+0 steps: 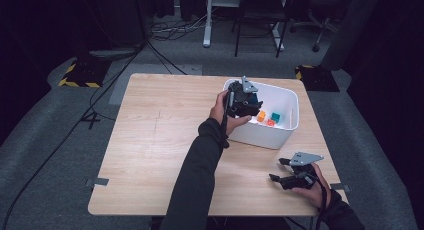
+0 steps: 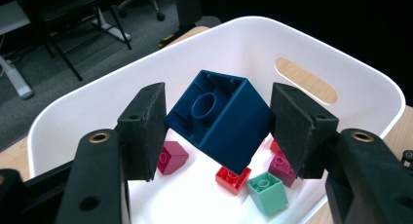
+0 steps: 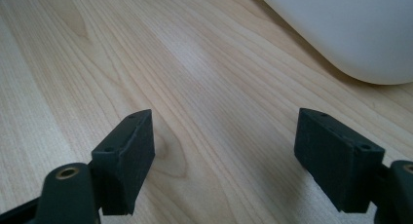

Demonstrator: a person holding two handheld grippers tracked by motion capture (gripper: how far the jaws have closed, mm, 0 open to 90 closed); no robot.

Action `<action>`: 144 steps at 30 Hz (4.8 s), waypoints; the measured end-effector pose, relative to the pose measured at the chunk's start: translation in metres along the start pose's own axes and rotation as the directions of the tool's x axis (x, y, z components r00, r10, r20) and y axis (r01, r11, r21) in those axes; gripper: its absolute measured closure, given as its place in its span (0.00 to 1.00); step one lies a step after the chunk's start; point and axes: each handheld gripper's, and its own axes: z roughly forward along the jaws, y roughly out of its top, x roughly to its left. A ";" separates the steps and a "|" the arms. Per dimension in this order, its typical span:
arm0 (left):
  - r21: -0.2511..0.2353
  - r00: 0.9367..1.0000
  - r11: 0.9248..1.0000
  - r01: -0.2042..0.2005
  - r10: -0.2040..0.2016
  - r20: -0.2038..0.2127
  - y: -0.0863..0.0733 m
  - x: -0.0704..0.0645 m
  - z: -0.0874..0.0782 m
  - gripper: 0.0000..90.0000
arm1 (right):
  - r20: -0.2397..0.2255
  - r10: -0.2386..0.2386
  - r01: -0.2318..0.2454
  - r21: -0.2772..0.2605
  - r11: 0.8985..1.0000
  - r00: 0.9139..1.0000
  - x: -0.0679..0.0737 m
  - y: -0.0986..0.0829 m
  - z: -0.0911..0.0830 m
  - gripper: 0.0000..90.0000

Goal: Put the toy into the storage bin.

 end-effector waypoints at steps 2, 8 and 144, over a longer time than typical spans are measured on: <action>0.013 1.000 1.000 -0.012 0.012 0.005 0.000 -0.001 0.002 0.45 | 0.000 0.000 0.000 0.000 1.000 1.000 0.000 0.000 0.000 0.25; 0.014 1.000 1.000 -0.012 0.012 0.007 0.000 -0.004 0.005 0.45 | 0.000 -0.001 0.001 0.000 1.000 1.000 0.000 0.000 0.000 0.25; 0.332 0.982 0.943 -0.008 0.070 -0.178 -0.210 0.064 -0.154 0.18 | -0.001 0.006 -0.006 0.003 1.000 1.000 0.001 0.000 0.000 0.25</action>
